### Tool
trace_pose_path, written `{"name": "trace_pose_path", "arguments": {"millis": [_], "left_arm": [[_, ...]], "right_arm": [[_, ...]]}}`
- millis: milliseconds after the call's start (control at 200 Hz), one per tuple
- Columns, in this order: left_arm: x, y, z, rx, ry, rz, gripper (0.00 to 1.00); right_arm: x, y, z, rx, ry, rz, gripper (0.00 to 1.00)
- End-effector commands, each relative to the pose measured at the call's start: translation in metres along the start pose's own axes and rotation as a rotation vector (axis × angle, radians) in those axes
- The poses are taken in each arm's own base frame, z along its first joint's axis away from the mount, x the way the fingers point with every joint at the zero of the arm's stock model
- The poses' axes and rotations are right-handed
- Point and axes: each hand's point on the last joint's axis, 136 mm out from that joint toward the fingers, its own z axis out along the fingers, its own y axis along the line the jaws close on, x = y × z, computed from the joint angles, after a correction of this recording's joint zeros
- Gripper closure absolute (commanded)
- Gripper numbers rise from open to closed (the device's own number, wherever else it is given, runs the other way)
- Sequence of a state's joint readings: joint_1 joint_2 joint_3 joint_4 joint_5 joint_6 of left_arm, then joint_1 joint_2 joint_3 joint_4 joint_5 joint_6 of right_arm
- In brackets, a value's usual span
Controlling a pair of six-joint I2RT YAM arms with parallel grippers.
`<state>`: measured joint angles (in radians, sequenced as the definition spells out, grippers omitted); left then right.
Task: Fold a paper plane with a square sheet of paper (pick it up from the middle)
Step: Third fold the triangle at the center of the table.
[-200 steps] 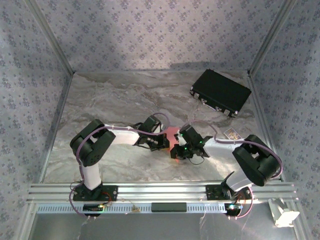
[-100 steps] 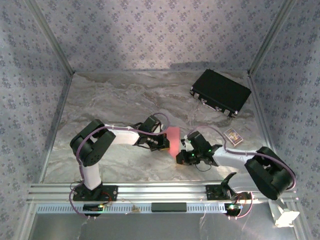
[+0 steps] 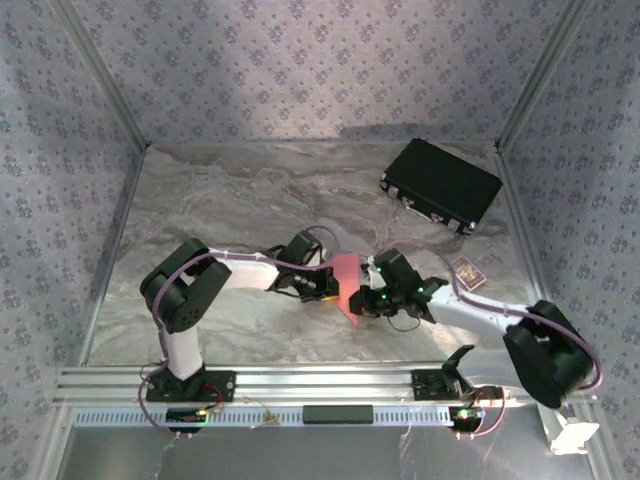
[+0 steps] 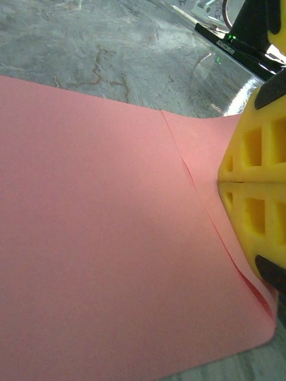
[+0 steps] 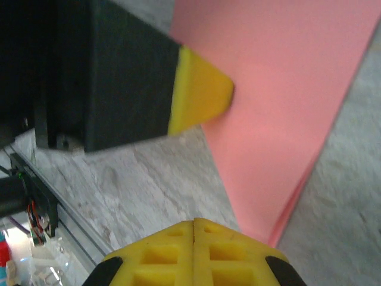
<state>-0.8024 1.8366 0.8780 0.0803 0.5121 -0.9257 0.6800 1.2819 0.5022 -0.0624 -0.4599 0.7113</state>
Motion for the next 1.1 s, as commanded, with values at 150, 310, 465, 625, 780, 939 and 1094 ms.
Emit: {"name": "trace_pose_path", "arguments": {"millis": [150, 310, 465, 625, 780, 939, 1094], "left_arm": [[0.009, 0.041, 0.005, -0.128, 0.017, -0.053, 1.00], [0.008, 0.037, 0.005, -0.113, 0.013, -0.045, 1.00], [-0.001, 0.019, -0.001, -0.060, -0.019, -0.019, 1.00], [-0.013, -0.013, -0.017, 0.008, -0.071, 0.028, 0.97], [-0.003, -0.019, -0.021, -0.002, -0.066, 0.032, 1.00], [0.016, -0.018, -0.008, -0.015, -0.022, 0.023, 1.00], [0.022, 0.002, 0.006, -0.066, 0.000, -0.008, 1.00]], "right_arm": [[-0.008, -0.010, 0.022, 0.022, 0.025, 0.047, 1.00], [0.013, -0.036, 0.027, 0.089, 0.063, 0.094, 1.00], [0.030, -0.056, 0.027, 0.135, 0.079, 0.138, 1.00], [0.028, -0.055, 0.027, 0.135, 0.066, 0.139, 1.00], [0.028, -0.056, 0.027, 0.137, 0.061, 0.142, 1.00], [0.026, -0.055, 0.027, 0.134, 0.053, 0.143, 1.00], [0.028, -0.057, 0.027, 0.137, 0.055, 0.145, 1.00]]}}
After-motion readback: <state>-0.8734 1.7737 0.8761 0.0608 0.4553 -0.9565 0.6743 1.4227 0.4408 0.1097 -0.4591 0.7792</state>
